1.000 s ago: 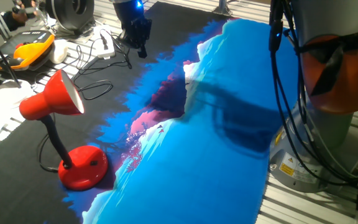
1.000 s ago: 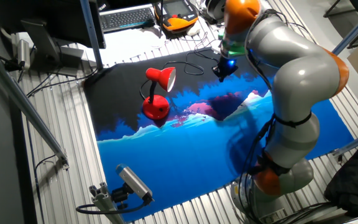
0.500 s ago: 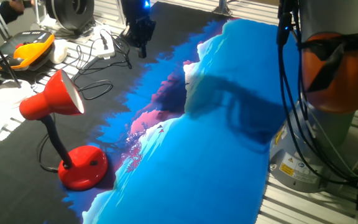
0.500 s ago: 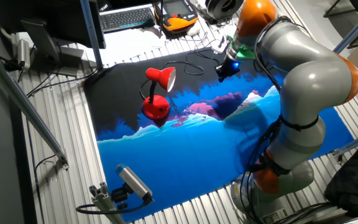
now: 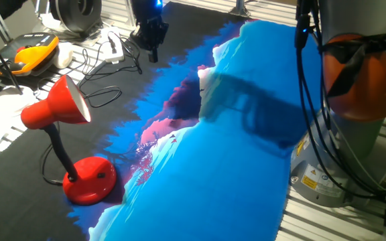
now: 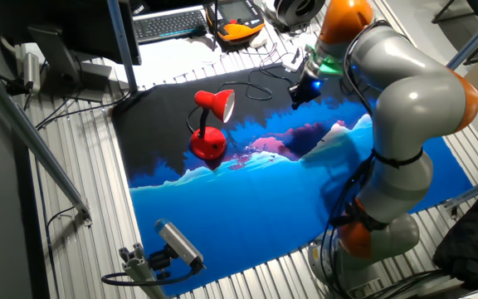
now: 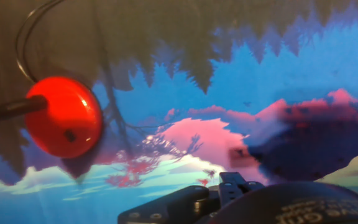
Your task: Turn on the desk lamp by pressing the button
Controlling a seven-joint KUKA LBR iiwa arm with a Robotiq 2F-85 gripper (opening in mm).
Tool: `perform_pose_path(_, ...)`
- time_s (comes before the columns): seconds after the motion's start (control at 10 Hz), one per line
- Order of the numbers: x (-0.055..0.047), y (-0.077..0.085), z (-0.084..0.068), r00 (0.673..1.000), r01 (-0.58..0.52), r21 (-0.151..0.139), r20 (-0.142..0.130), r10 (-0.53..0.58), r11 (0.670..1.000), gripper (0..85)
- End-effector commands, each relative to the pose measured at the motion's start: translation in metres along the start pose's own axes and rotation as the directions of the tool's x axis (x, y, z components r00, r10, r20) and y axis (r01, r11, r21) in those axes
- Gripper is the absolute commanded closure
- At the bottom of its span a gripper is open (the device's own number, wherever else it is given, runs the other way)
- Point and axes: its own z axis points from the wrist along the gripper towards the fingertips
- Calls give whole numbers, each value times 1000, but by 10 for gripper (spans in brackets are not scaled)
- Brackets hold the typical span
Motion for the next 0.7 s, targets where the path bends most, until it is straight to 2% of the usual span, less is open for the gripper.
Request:
perform_pose_path(0.0, 0, 0, 0, 1000, -13, -26, -4, 13, 1000, 850)
perform_pose_path(0.1, 0, 0, 0, 1000, -26, -41, -8, 25, 999, 850)
perform_pose_path(0.2, 0, 0, 0, 999, -31, -43, -19, 30, 999, 850)
perform_pose_path(0.3, 0, 0, 0, 999, -33, -50, -16, 32, 998, 850)
perform_pose_path(0.4, 0, 0, 0, 999, -44, -70, 5, 45, 997, 850)
perform_pose_path(0.6, 0, 1, 0, 998, -65, -107, -7, 64, 992, 850)
